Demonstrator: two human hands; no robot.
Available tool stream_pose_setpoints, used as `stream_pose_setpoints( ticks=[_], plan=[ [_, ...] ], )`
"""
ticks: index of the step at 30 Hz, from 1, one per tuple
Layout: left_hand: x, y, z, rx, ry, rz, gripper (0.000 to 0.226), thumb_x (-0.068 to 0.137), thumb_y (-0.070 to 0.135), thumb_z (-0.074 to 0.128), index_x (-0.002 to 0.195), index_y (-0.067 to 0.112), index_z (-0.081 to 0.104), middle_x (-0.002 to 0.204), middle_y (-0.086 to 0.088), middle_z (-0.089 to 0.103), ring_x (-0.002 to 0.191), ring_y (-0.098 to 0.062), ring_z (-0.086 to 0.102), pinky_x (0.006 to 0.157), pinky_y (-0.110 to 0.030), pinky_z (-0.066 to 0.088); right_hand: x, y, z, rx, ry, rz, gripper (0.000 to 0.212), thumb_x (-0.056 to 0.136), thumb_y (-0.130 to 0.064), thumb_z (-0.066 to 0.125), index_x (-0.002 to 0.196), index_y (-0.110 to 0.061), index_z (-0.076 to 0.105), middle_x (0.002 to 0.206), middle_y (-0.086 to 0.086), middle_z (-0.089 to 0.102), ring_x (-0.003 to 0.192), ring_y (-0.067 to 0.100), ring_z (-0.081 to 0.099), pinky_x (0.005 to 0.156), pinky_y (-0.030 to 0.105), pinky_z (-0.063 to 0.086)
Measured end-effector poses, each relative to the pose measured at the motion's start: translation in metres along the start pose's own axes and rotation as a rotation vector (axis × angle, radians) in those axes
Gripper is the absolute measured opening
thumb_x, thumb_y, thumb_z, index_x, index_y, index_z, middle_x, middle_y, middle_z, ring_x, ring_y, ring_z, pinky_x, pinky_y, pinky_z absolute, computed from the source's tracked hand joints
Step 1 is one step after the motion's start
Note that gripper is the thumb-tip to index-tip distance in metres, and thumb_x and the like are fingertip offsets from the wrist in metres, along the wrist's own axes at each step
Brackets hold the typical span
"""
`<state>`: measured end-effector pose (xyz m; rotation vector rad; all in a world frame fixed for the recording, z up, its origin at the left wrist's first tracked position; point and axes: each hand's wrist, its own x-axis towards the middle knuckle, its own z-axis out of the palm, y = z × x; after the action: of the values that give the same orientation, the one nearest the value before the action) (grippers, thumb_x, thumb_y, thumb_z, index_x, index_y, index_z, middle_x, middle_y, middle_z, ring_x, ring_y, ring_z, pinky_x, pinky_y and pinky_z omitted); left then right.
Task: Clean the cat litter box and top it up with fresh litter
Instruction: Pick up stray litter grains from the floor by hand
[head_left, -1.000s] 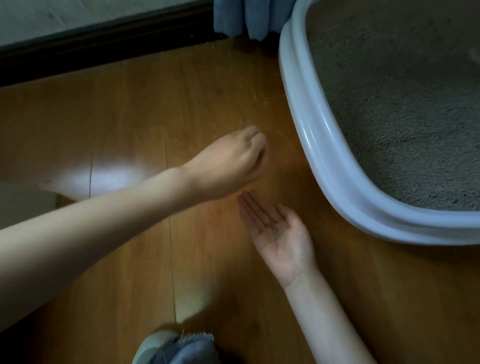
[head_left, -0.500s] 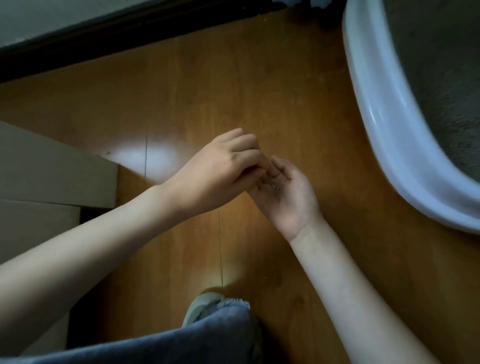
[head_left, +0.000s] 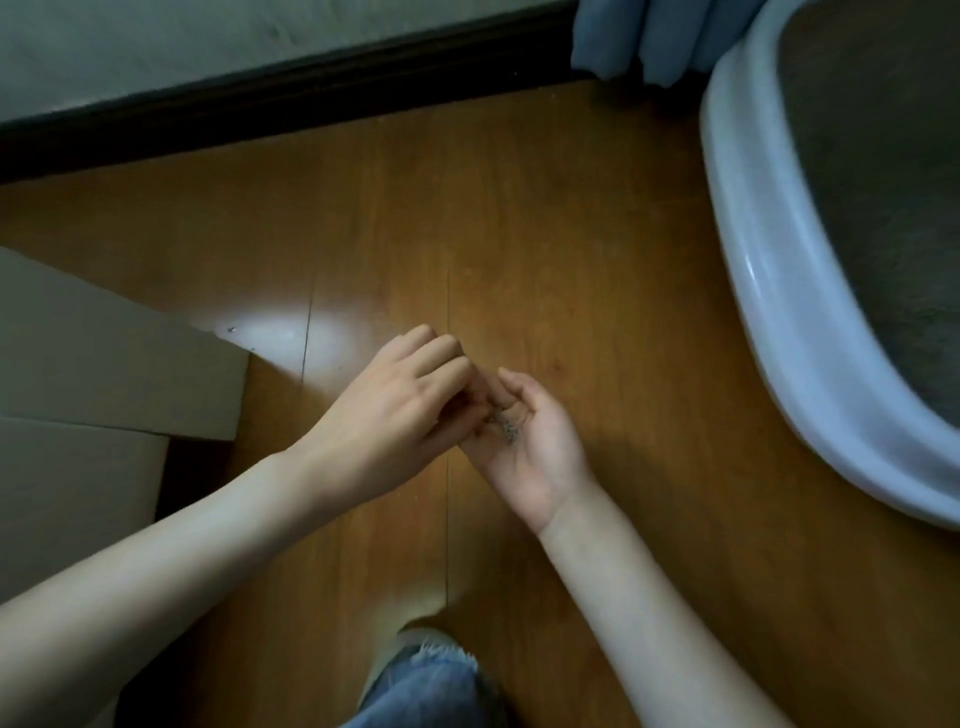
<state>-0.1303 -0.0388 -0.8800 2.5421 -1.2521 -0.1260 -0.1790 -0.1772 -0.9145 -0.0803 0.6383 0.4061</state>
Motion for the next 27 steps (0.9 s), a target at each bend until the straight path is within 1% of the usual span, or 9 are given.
stream_pose_setpoints(
  ticks=[3,6,10,14,17,20,22,25,27],
  plan=[
    [0.015,0.002,0.005,-0.028,-0.003,0.055,0.023,0.098,0.026,0.051,0.096,0.01,0.067,0.091,0.002,0.056,0.083,-0.018,0.048,0.073,-0.032,0.046,-0.002,-0.01,-0.007,0.04,0.034,-0.048,0.049,0.102,-0.023,0.037,0.082,0.003,0.073,0.076,0.018,0.067,0.067,0.024,0.068,0.068,0.031,0.059],
    [0.037,0.004,0.011,-0.067,0.024,0.115,0.019,0.099,0.023,0.054,0.096,0.012,0.069,0.089,0.003,0.057,0.082,-0.017,0.047,0.073,-0.029,0.045,-0.008,-0.026,-0.015,0.055,0.048,-0.122,0.052,0.101,-0.022,0.037,0.079,0.006,0.076,0.087,0.022,0.07,0.078,0.028,0.072,0.077,0.036,0.058],
    [0.068,0.002,0.027,-0.134,0.125,0.082,0.006,0.091,0.016,0.067,0.091,0.011,0.07,0.086,0.001,0.059,0.08,-0.017,0.051,0.07,-0.027,0.045,-0.019,-0.051,-0.029,0.077,0.066,-0.215,0.051,0.102,-0.022,0.033,0.098,0.012,0.071,0.111,0.03,0.066,0.101,0.037,0.068,0.088,0.047,0.055],
    [0.102,-0.017,0.047,-0.124,0.135,-0.1,0.018,0.093,0.022,0.064,0.105,0.012,0.072,0.096,-0.002,0.063,0.088,-0.022,0.056,0.075,-0.032,0.047,-0.037,-0.075,-0.042,0.105,0.076,-0.292,0.045,0.1,-0.02,0.035,0.105,0.011,0.067,0.117,0.028,0.064,0.108,0.039,0.064,0.093,0.048,0.05],
    [0.127,-0.031,0.06,-0.047,0.019,-0.099,0.036,0.089,0.031,0.067,0.121,0.015,0.065,0.107,-0.004,0.059,0.096,-0.025,0.054,0.08,-0.036,0.048,-0.047,-0.085,-0.052,0.126,0.08,-0.322,0.043,0.099,-0.019,0.036,0.109,0.012,0.065,0.12,0.028,0.062,0.111,0.039,0.062,0.095,0.047,0.05],
    [0.147,-0.032,0.07,-0.039,-0.087,-0.098,0.066,0.081,0.045,0.073,0.138,0.017,0.052,0.118,-0.004,0.055,0.103,-0.023,0.05,0.084,-0.033,0.046,-0.052,-0.087,-0.057,0.145,0.084,-0.33,0.042,0.095,-0.016,0.039,0.104,0.014,0.067,0.119,0.029,0.062,0.11,0.039,0.063,0.094,0.047,0.05],
    [0.158,-0.029,0.078,-0.01,-0.135,-0.098,0.079,0.077,0.054,0.072,0.142,0.018,0.046,0.122,-0.004,0.052,0.106,-0.022,0.048,0.087,-0.034,0.045,-0.055,-0.086,-0.058,0.156,0.086,-0.331,0.041,0.091,-0.015,0.041,0.1,0.014,0.069,0.118,0.029,0.063,0.109,0.04,0.063,0.093,0.047,0.05],
    [0.166,-0.029,0.085,-0.013,-0.141,-0.119,0.081,0.075,0.057,0.072,0.141,0.018,0.047,0.124,-0.005,0.051,0.108,-0.022,0.047,0.09,-0.037,0.046,-0.058,-0.085,-0.06,0.161,0.084,-0.326,0.04,0.087,-0.015,0.044,0.099,0.014,0.07,0.118,0.029,0.063,0.108,0.04,0.064,0.092,0.048,0.05],
    [0.167,-0.032,0.087,-0.051,-0.104,-0.118,0.069,0.079,0.05,0.072,0.136,0.016,0.053,0.122,-0.006,0.054,0.109,-0.022,0.05,0.09,-0.038,0.047,-0.06,-0.085,-0.062,0.16,0.078,-0.323,0.041,0.088,-0.016,0.043,0.099,0.013,0.07,0.118,0.029,0.063,0.109,0.039,0.063,0.093,0.048,0.05]
  ],
)
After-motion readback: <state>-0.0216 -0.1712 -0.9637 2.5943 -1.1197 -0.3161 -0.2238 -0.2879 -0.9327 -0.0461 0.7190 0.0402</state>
